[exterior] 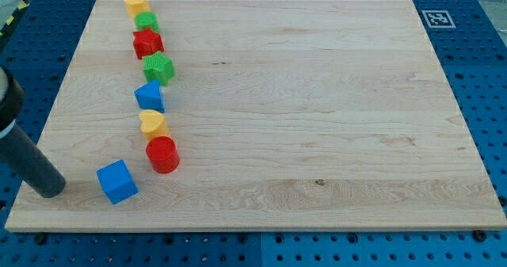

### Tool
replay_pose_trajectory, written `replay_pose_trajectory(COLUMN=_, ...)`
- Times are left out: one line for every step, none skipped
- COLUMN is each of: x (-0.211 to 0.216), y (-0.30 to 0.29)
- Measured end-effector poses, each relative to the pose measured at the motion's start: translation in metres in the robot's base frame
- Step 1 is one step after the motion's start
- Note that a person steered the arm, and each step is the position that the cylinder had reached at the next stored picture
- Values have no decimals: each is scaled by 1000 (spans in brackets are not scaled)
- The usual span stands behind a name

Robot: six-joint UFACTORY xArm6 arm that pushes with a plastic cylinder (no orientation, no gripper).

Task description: Slide the blue cube a bit right

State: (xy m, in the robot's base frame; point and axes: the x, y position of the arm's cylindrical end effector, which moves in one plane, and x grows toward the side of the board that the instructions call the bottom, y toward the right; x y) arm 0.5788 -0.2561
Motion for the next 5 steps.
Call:
replay_pose_trajectory(x=0, y=12)
replay_pose_trajectory(x=0, y=37)
replay_pose_trajectory(x=0, y=40)
replay_pose_trajectory(x=-2, y=38)
replay_pose_trajectory(x=-15, y=28)
